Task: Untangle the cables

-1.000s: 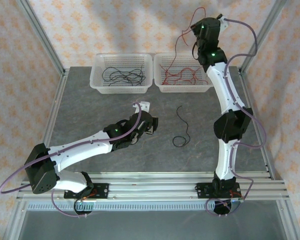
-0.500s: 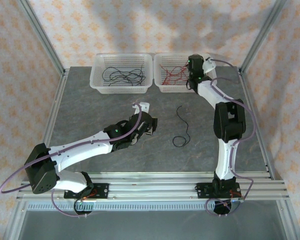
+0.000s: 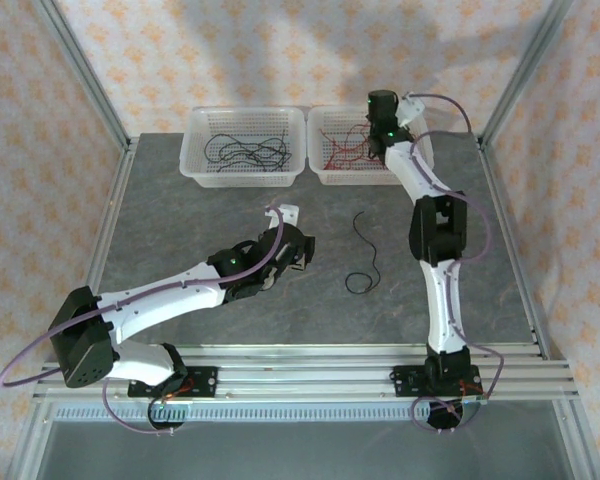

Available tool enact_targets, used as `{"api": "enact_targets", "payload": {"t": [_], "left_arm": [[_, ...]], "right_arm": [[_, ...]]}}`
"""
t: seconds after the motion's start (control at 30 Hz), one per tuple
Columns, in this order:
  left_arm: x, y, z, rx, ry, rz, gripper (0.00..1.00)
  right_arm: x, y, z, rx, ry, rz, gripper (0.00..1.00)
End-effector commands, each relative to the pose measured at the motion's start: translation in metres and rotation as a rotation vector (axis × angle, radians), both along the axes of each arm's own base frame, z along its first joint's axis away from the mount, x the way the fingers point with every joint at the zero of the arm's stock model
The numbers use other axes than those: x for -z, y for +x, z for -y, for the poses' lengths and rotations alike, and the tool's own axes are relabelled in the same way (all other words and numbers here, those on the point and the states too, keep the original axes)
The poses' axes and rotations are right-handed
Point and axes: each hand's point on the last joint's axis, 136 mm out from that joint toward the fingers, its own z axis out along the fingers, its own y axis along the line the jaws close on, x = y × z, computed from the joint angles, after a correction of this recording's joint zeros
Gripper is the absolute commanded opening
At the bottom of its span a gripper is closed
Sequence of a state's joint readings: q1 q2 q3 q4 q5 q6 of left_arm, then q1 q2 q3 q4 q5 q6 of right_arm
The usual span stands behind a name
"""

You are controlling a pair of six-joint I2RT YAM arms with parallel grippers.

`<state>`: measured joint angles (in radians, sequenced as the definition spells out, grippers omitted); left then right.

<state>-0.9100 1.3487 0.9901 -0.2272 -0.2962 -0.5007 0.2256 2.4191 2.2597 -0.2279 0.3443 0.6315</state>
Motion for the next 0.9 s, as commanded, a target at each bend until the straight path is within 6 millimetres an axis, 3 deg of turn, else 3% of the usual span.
{"api": "enact_targets", "payload": {"t": [0.0, 0.37, 0.67, 0.87], "left_arm": [[0.005, -0.004, 0.000, -0.004, 0.005, -0.011, 0.56], [0.010, -0.005, 0.013, 0.015, 0.004, -0.028, 0.56], [0.012, -0.008, 0.029, 0.043, 0.011, -0.036, 0.57], [0.013, -0.010, 0.035, 0.054, 0.015, -0.037, 0.57]], "right_arm": [[0.047, -0.014, 0.009, -0.052, -0.206, -0.275, 0.00], [0.073, -0.022, 0.018, -0.115, -0.326, -0.396, 0.00], [0.078, -0.026, 0.024, -0.165, -0.303, -0.439, 0.26], [0.055, -0.031, 0.025, -0.194, -0.303, -0.428, 0.32]]}}
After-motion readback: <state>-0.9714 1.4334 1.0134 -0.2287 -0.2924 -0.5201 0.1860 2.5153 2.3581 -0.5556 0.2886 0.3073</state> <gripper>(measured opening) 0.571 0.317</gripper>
